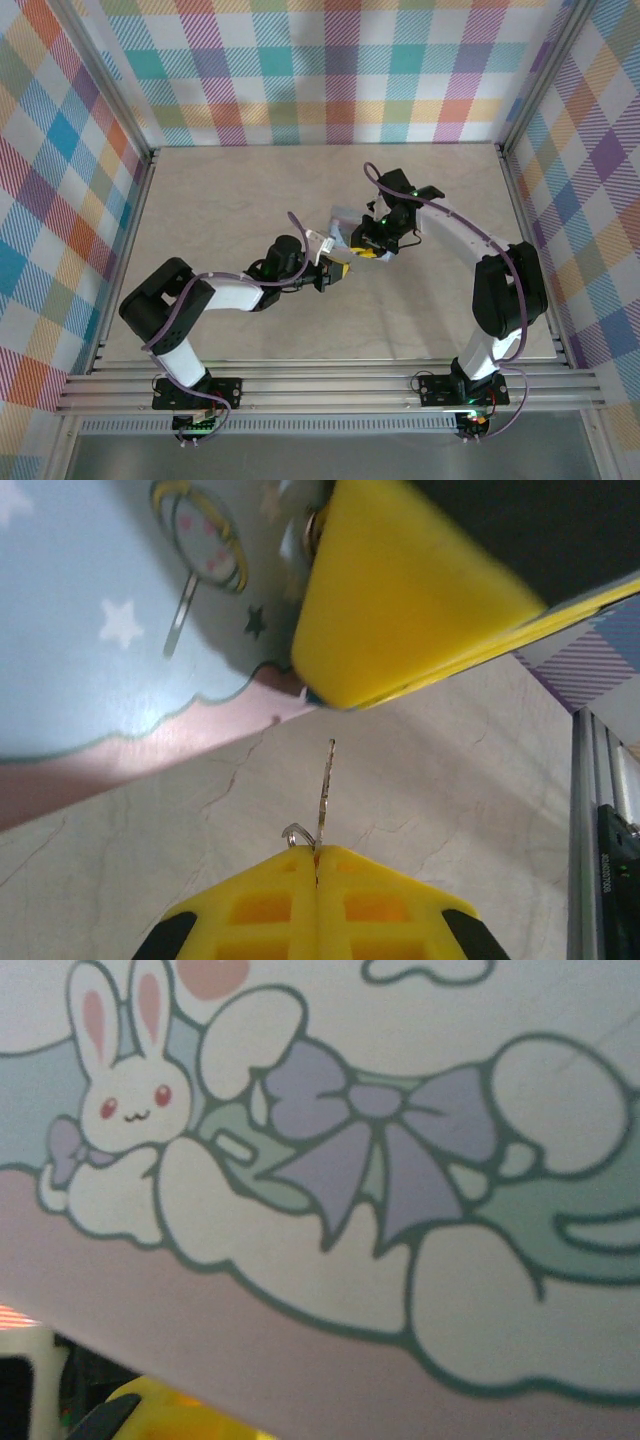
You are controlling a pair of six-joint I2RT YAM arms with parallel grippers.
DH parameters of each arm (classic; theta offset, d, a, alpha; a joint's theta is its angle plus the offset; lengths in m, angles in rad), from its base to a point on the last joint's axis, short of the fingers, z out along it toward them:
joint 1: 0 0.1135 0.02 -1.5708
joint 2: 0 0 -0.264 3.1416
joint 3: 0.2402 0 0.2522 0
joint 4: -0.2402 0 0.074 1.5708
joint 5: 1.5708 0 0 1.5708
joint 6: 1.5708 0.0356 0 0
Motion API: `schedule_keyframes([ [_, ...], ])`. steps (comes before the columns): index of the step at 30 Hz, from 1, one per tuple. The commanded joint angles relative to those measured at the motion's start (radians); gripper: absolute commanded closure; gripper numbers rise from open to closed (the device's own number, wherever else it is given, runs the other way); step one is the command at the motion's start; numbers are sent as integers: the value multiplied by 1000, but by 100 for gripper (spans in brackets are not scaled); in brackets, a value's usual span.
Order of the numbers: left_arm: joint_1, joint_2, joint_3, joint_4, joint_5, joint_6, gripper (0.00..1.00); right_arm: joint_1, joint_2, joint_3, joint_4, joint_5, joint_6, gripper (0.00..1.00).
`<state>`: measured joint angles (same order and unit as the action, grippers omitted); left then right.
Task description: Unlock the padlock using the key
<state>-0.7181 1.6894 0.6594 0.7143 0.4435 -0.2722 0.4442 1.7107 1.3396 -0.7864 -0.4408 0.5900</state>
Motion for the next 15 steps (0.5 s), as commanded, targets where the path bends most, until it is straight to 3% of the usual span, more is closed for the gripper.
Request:
schedule_keyframes([
  [1, -10, 26, 15, 91, 5, -15, 100, -5, -33, 12, 40, -42, 18, 100],
  [8, -10, 38, -25, 203, -26, -59, 100, -7, -30, 13, 38, -42, 13, 100],
  [15, -9, 18, -43, 205, -43, -58, 100, -9, -37, 3, 50, -38, 11, 100],
])
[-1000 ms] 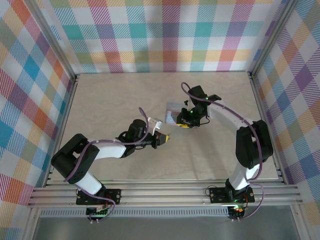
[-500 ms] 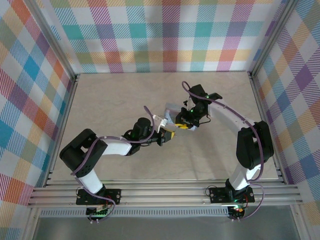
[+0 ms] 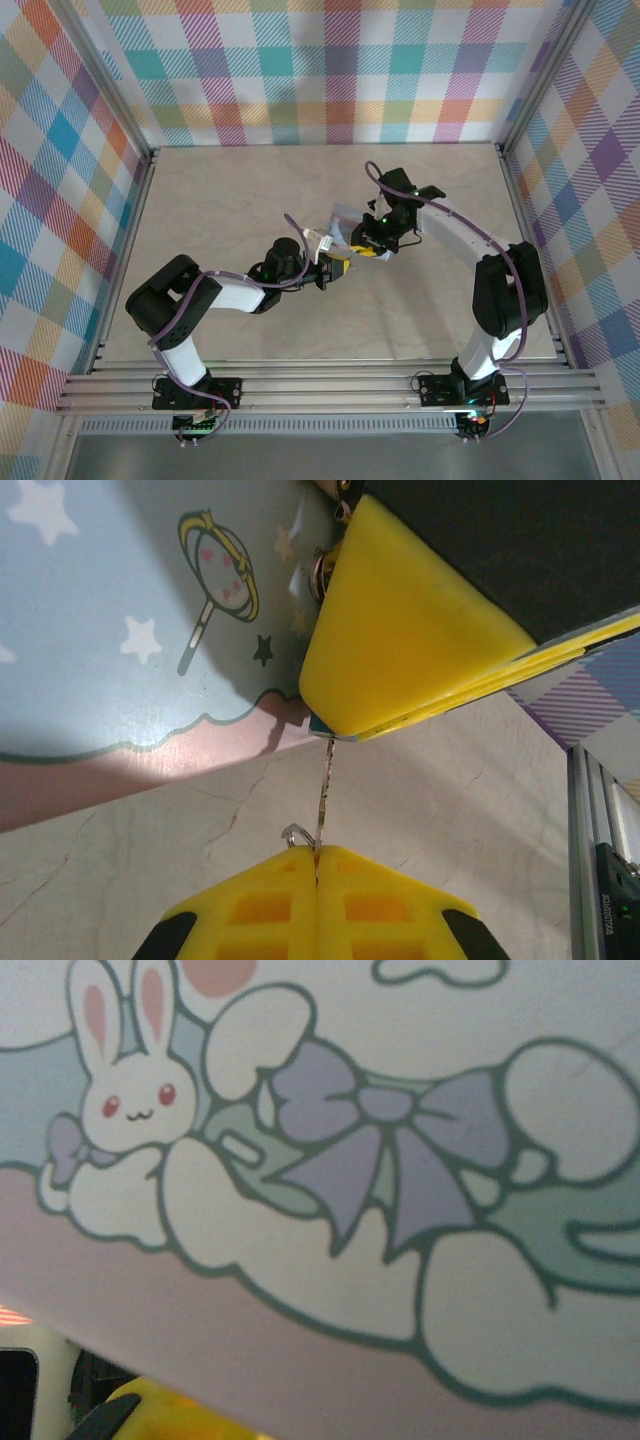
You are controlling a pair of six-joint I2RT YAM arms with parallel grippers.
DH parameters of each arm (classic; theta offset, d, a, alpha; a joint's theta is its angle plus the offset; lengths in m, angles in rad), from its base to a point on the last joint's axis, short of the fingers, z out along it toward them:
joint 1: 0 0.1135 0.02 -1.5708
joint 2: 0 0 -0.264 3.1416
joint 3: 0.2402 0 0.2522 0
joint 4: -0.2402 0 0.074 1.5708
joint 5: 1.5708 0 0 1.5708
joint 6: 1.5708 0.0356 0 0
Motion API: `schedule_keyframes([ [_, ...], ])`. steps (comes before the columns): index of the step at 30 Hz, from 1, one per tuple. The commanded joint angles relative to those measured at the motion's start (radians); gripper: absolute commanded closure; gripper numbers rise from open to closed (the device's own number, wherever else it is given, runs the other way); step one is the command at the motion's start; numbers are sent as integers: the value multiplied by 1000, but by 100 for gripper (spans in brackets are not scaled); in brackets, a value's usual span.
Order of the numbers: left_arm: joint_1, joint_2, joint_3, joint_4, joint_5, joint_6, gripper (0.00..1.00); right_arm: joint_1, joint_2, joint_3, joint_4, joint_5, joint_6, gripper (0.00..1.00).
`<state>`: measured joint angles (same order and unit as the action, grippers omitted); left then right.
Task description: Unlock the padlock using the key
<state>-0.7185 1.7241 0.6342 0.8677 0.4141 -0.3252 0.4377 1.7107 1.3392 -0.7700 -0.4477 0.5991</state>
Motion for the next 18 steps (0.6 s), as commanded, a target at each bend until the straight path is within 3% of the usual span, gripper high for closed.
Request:
schedule_keyframes([
  [1, -9, -21, -20, 51, -16, -6, 100, -5, -39, 1, 36, -30, 2, 100],
  [18, -10, -58, -26, 54, -34, -4, 100, -5, -39, -12, 45, -39, 10, 100],
])
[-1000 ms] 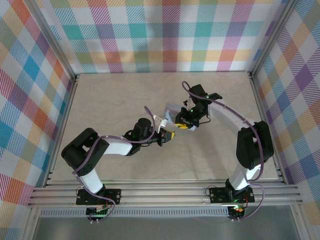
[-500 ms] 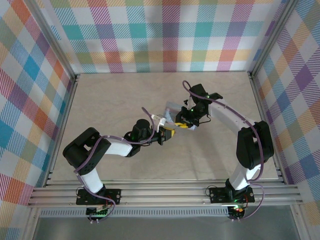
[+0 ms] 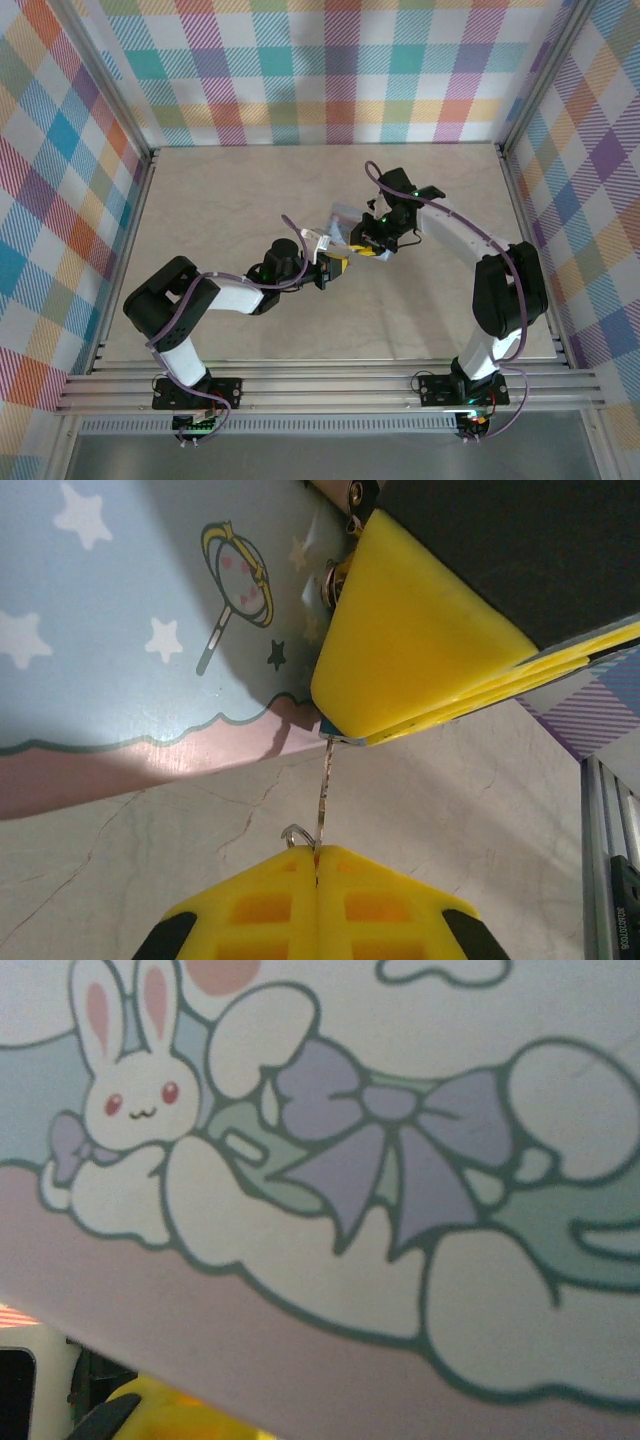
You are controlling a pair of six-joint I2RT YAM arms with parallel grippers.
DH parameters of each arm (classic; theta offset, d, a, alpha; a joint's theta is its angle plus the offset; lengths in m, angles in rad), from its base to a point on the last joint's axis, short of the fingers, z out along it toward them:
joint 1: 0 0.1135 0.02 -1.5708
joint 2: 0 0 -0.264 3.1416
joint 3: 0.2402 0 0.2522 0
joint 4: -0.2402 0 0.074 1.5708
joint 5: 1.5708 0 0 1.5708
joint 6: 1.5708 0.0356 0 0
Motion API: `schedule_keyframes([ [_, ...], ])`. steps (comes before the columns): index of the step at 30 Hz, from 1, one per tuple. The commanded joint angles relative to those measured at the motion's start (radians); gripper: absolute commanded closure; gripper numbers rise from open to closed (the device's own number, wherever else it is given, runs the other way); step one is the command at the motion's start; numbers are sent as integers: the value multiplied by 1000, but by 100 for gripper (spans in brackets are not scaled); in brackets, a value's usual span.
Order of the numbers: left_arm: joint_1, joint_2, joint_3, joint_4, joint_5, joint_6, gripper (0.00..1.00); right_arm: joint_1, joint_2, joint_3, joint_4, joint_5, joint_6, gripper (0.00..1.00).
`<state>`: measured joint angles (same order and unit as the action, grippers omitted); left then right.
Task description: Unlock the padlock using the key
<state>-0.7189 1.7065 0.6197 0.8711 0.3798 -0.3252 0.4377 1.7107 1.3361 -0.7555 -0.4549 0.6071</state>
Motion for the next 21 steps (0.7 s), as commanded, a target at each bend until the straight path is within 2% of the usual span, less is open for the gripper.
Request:
schedule_keyframes([
  [1, -9, -42, -12, 51, 2, -4, 100, -5, -38, -9, 33, -32, 4, 100],
  [21, -10, -7, 33, 46, 7, -11, 100, -6, -46, -23, 48, -60, 19, 100],
])
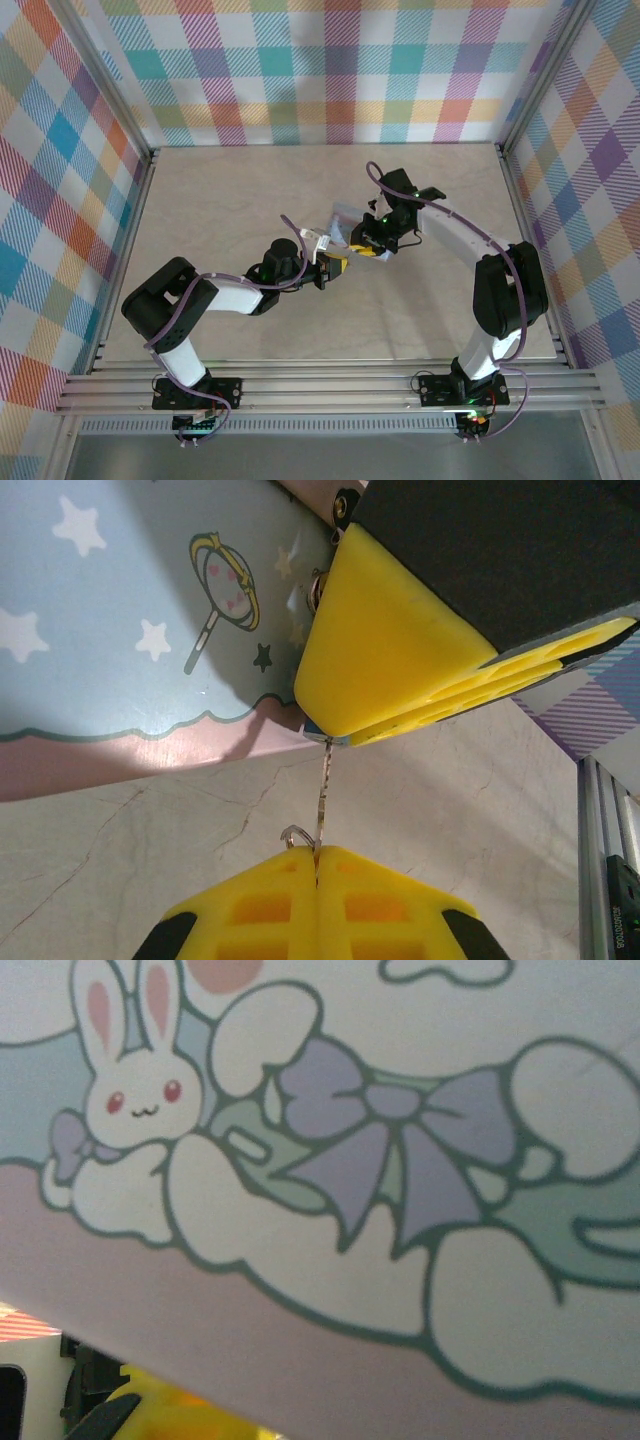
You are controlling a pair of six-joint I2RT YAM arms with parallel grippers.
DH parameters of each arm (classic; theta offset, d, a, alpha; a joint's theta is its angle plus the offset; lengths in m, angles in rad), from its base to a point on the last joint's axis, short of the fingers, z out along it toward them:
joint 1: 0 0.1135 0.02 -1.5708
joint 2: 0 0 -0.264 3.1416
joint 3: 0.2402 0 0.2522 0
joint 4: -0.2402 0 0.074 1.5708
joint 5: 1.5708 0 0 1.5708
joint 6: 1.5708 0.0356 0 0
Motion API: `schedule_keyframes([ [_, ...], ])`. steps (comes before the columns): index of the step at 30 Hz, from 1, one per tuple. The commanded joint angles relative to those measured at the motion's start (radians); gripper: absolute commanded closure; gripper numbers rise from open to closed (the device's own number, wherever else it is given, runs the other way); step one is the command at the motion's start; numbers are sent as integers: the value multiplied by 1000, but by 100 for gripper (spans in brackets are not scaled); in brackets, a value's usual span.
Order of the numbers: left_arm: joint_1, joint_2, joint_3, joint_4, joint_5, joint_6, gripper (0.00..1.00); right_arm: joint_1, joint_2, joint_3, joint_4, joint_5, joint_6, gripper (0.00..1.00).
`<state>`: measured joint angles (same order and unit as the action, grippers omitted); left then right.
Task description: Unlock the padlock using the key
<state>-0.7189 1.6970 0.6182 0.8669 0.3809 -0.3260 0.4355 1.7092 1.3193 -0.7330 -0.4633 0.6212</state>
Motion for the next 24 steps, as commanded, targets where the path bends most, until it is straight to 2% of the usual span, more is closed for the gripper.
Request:
schedule_keyframes([
  [1, -10, 3, 35, 52, 6, -11, 100, -3, -45, -5, 25, -52, 5, 100],
  [24, -25, 25, 49, 67, 8, -16, 100, -3, -35, 11, 18, -57, -1, 100],
])
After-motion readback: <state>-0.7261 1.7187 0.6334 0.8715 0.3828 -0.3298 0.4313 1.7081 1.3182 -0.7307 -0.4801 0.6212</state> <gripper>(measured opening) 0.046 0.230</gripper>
